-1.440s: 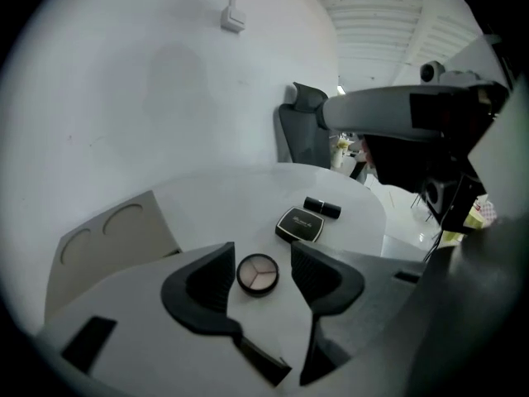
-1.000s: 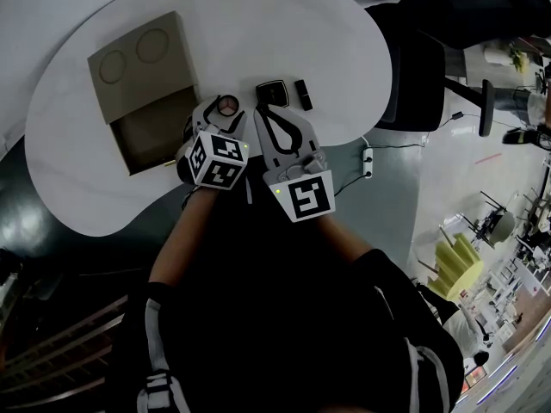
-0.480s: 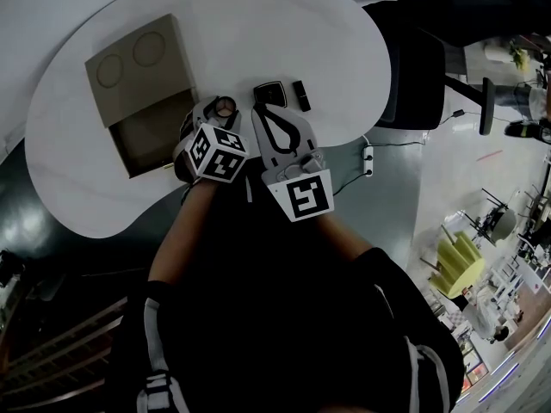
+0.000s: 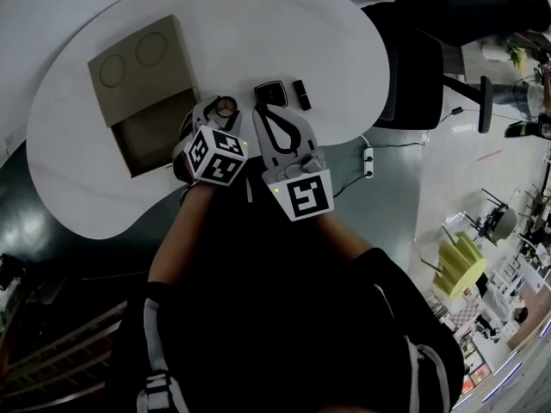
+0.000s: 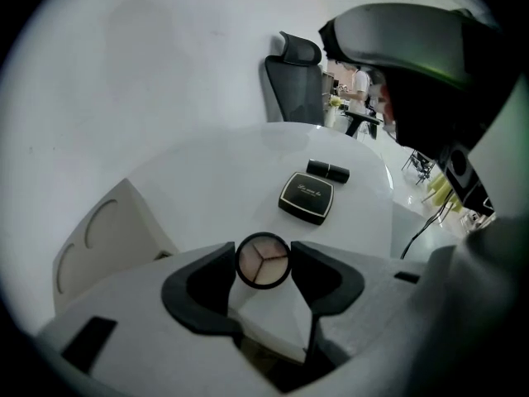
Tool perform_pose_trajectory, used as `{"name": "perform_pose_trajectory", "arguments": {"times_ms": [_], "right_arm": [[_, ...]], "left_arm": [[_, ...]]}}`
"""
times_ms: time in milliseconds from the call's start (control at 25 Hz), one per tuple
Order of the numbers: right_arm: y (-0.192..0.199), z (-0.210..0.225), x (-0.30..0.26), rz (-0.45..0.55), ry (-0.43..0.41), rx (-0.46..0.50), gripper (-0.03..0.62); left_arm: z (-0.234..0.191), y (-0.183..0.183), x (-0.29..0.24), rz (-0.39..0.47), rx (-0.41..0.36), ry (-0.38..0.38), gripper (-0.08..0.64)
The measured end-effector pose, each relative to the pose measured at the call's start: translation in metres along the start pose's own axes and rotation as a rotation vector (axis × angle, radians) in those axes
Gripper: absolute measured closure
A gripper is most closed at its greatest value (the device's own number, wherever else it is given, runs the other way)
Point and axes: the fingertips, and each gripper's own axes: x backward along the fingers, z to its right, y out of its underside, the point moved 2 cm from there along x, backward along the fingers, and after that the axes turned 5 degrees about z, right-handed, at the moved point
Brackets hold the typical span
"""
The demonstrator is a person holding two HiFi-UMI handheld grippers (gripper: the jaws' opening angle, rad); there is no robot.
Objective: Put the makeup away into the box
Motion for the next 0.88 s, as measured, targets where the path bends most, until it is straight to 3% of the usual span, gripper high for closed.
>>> {"name": "perform_pose_trajectory", "arguments": {"times_ms": [560,880], "right_arm": [[-0.009,-0.02,-0.004,0.026,-0.027,0.027,0.569],[-0.017,-0.043,-0.018,0.038,-0.093,0.045,0.569]], "left_arm": [[-0.016,-0.025,0.053,0.119,0.03,-0.059,0.347],[-0.039,-0.01,0.085,0.134,0.089,-0.129,0.347]]}}
